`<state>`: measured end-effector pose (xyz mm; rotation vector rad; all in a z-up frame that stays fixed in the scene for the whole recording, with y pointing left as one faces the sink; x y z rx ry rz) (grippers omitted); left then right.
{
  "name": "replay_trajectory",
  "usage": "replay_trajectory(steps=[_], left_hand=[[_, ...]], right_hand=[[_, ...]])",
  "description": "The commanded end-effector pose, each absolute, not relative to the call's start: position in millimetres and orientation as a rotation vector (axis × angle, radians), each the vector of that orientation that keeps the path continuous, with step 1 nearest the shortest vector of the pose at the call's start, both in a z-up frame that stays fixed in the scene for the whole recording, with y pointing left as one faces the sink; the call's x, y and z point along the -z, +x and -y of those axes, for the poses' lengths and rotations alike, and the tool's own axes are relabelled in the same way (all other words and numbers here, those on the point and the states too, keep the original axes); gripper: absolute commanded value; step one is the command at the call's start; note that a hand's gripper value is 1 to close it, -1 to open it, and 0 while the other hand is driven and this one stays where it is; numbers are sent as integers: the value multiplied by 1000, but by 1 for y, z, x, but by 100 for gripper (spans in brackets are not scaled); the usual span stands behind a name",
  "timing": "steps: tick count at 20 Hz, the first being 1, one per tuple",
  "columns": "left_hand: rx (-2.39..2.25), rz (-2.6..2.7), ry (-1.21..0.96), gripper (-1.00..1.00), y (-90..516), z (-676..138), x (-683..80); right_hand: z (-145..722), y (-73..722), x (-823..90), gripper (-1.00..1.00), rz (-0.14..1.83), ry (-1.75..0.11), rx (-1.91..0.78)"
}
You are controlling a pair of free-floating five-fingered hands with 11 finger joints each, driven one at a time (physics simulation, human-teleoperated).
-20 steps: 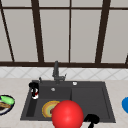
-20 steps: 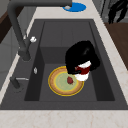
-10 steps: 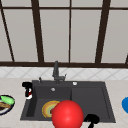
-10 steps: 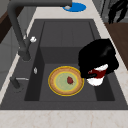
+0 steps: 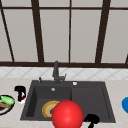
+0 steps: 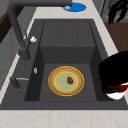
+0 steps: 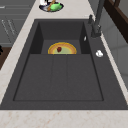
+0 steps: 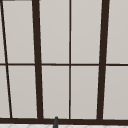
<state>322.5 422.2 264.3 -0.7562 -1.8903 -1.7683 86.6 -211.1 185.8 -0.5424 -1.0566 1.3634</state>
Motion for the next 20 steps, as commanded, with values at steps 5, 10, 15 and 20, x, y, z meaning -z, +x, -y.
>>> replay_trajectory(steps=[5,10,15,20], left_hand=[[1736,1862,-784,100,263,-460,-244],[1728,1875,-775,100,224,-484,-227],[1679,1865,-755,100,225,-501,-216],[1711,1862,-745,100,223,-494,-193]], right_hand=[[211,87,-186,0,1057,-542,-1363],[211,87,-186,0,1057,-542,-1363],[211,87,-186,0,1057,-542,-1363],[211,87,-186,0,1057,-542,-1363]])
